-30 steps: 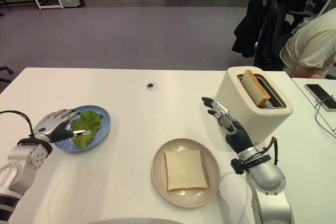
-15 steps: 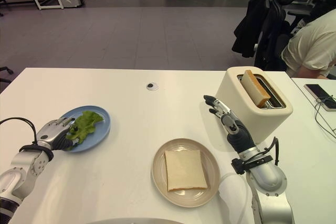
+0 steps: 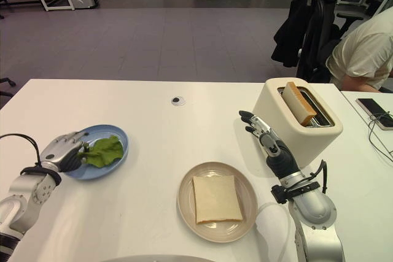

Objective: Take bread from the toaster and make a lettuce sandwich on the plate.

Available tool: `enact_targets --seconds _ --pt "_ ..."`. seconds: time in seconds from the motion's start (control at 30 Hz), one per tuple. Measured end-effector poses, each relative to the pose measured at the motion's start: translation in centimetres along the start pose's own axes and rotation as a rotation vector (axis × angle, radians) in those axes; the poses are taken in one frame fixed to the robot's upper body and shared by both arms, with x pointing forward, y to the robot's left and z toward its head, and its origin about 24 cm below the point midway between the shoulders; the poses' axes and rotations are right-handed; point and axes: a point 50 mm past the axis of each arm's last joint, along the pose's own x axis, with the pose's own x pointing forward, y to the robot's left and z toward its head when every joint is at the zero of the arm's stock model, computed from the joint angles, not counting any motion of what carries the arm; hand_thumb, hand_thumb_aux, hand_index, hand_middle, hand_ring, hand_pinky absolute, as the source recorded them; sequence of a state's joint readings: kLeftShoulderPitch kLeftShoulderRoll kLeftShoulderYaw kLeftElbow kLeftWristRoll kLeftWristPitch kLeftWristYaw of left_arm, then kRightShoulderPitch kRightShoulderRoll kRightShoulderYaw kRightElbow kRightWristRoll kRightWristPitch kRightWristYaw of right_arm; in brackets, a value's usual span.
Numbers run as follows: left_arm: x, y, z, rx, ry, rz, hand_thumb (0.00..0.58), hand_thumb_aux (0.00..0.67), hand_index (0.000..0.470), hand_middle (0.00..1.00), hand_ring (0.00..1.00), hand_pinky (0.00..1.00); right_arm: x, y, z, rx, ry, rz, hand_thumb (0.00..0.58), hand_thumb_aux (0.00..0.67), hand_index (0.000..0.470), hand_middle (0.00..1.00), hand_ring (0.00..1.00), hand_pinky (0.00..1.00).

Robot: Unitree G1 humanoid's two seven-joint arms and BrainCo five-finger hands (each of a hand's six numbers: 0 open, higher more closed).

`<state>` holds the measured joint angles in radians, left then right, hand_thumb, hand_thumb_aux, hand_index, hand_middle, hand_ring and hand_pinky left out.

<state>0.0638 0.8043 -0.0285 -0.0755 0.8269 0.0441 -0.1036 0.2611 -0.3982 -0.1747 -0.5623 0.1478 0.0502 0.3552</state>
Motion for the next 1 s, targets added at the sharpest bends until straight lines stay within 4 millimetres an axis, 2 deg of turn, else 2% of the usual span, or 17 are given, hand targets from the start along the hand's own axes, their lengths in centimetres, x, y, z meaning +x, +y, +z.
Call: enact_targets --seconds 0.13,0.23,0.37,0.47,0.53,0.63,0.7,0.77,0.87,0.93,1.0 --pt "-0.1 5.0 1.2 -0.044 -0.061 0.184 0.580 0.670 0.470 0.00 0.00 0.00 0.0 0.0 -0.1 0.001 0.002 -0.001 0.000 0.000 0.000 0.00 0.00 0.00" --pt "-0.6 5.9 3.1 -0.089 -0.132 0.214 0.580 0.670 0.470 0.00 0.00 0.00 0.1 -0.1 -0.1 0.001 0.003 -0.002 0.000 0.000 0.000 0.00 0.00 0.00" --pt "-1.2 4.9 8.3 -0.223 -0.322 0.168 0.580 0.670 0.470 0.00 0.00 0.00 0.4 -0.2 -0.1 0.000 -0.003 -0.005 0.000 0.000 0.000 0.00 0.00 0.00" --pt "-2.0 4.4 14.1 -0.358 -0.526 0.118 0.580 0.670 0.470 0.00 0.00 0.00 0.6 -0.5 0.0 -0.005 -0.010 -0.015 0.000 0.000 0.000 0.00 0.00 0.00" --pt "-2.4 4.7 16.4 -0.408 -0.611 0.103 0.580 0.670 0.470 0.00 0.00 0.00 0.6 -0.6 -0.2 -0.003 -0.004 -0.020 0.000 0.000 0.000 0.00 0.00 0.00" --pt "-3.2 6.2 20.1 -0.495 -0.740 0.122 0.580 0.670 0.470 0.00 0.00 0.00 0.8 -0.8 -0.3 -0.002 -0.001 -0.028 0.000 0.000 0.000 0.00 0.00 0.00" --pt "-3.8 6.7 21.7 -0.537 -0.805 0.121 0.580 0.670 0.470 0.00 0.00 0.00 0.9 -0.9 -0.3 -0.003 -0.004 -0.035 0.000 0.000 0.000 0.00 0.00 0.00" --pt "-4.4 6.3 23.6 -0.560 -0.859 0.084 0.580 0.670 0.470 0.00 0.00 0.00 1.0 -1.0 -0.3 -0.001 -0.006 -0.038 0.000 0.000 0.000 0.00 0.00 0.00" --pt "-5.3 4.0 25.9 -0.581 -0.919 -0.049 0.580 0.670 0.470 0.00 0.00 0.00 1.1 -1.1 -0.2 -0.002 -0.012 -0.042 0.000 0.000 0.000 0.00 0.00 0.00" --pt "-5.8 1.2 26.5 -0.576 -0.906 -0.184 0.580 0.670 0.470 0.00 0.00 0.00 1.2 -1.1 -0.2 -0.003 -0.013 -0.044 0.000 0.000 0.000 0.00 0.00 0.00" --pt "-5.9 -0.7 26.1 -0.549 -0.881 -0.252 0.580 0.670 0.470 0.00 0.00 0.00 1.2 -1.2 -0.2 -0.003 -0.014 -0.053 0.000 0.000 0.000 0.00 0.00 0.00"
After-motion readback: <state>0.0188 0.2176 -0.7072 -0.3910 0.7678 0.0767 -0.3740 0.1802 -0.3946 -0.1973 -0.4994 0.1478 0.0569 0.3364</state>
